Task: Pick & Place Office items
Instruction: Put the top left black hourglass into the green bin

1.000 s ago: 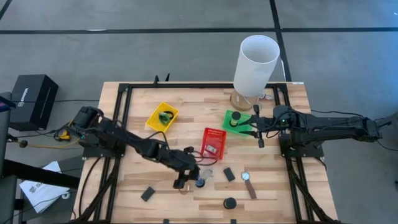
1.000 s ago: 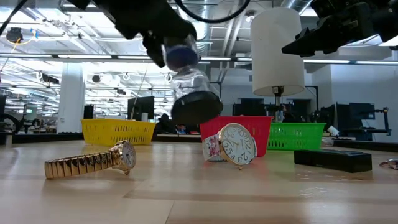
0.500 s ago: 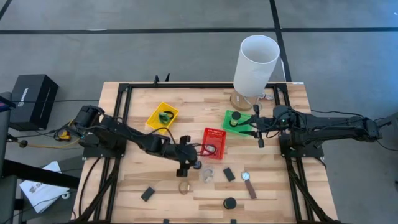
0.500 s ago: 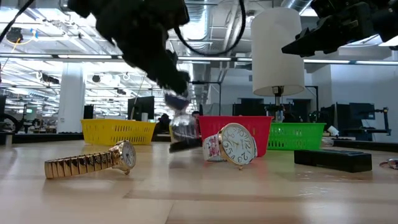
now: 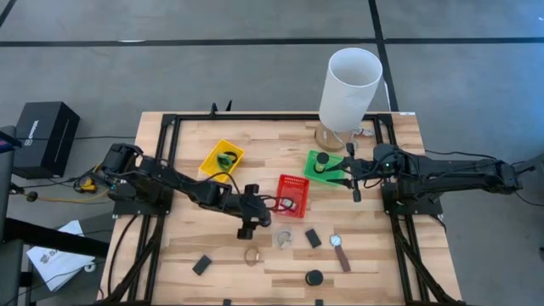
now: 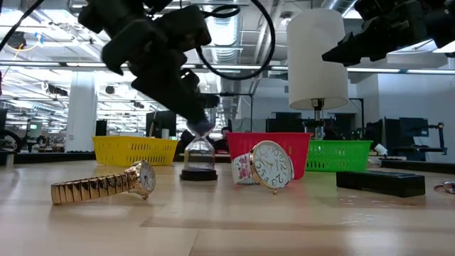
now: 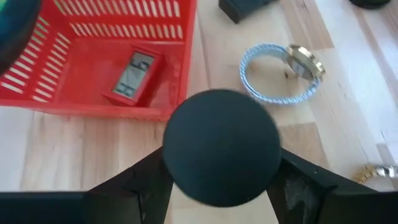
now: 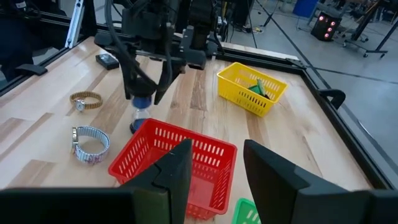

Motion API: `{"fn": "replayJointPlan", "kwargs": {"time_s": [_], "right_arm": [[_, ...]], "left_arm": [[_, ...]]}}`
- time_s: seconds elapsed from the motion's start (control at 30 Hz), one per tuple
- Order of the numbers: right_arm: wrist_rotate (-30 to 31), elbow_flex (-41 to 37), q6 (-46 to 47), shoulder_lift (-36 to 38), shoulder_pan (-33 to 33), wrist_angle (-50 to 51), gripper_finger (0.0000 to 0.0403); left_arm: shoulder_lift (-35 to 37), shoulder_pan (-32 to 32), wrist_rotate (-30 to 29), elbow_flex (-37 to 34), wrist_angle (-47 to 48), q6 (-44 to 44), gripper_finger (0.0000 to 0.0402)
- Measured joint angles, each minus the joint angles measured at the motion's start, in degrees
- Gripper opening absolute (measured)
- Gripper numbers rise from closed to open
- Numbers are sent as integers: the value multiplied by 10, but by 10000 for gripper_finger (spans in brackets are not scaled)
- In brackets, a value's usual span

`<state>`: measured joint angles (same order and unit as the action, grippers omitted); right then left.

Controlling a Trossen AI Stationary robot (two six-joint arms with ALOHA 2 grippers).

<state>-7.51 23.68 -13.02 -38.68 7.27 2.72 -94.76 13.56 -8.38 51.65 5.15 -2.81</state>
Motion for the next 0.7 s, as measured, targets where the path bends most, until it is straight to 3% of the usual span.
{"fn": "replayJointPlan", "kwargs": {"time_s": [0.27,0.57,0.7], "right_arm": [[0,0,2,0,0,0,137],[0,0,96,-14,0,0,137],[-1,0,130,-61,-6,-34,138]], "left_arm": [[0,-1,2,0,-7,17,201],[0,-2,2,0,-16,17,242],[12,-2,-1,0,-15,40,254]]}}
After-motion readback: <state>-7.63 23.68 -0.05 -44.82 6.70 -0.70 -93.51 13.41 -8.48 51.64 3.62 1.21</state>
